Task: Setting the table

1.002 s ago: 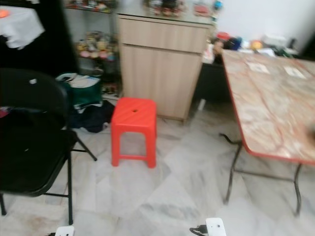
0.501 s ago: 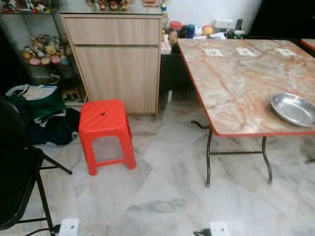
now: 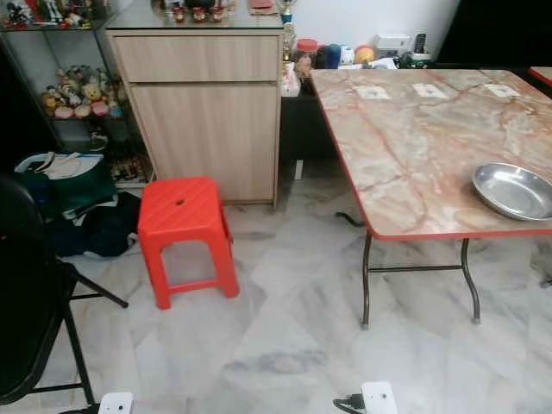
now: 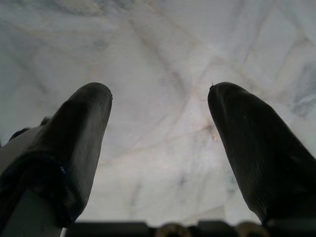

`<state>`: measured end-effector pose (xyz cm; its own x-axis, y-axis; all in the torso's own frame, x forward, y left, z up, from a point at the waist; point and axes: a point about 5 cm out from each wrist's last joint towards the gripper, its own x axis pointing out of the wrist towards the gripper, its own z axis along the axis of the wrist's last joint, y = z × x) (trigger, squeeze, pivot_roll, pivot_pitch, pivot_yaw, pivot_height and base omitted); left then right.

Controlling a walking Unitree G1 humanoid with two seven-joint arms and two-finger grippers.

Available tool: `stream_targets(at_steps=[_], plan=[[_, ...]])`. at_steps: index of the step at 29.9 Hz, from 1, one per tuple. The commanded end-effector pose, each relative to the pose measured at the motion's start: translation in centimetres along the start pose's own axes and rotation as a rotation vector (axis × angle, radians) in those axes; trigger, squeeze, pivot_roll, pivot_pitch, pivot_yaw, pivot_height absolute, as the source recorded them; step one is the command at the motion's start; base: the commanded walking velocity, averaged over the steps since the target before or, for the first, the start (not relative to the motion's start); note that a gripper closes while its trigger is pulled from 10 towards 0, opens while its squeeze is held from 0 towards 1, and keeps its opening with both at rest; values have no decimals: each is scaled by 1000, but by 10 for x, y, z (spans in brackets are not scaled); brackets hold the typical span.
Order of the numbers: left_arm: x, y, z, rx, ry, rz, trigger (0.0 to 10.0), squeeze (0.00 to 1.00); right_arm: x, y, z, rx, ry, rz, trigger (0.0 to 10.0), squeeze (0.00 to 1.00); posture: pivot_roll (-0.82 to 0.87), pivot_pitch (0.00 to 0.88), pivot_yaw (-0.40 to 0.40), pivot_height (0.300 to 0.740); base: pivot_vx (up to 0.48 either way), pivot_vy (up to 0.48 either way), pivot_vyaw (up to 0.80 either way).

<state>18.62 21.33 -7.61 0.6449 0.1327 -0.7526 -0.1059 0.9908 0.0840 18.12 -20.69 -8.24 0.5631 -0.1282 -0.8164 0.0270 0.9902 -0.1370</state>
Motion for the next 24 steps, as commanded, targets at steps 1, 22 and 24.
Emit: stream_targets(at_steps=[1,22,24], plan=[[-4,26,-14,14,101,-13,10000,0,4,24,29,263,-48,102,10000,0,78,0,3,740,0,-480,0],[-3,20,-11,0,97,-23,10000,0,5,22,40,275,-74,98,10000,0,86,0,-18,740,0,-411,0],[-2,20,-9,-3,93,-22,10000,0,5,23,43,271,-81,104,10000,0,86,0,-20,740,0,0,0]])
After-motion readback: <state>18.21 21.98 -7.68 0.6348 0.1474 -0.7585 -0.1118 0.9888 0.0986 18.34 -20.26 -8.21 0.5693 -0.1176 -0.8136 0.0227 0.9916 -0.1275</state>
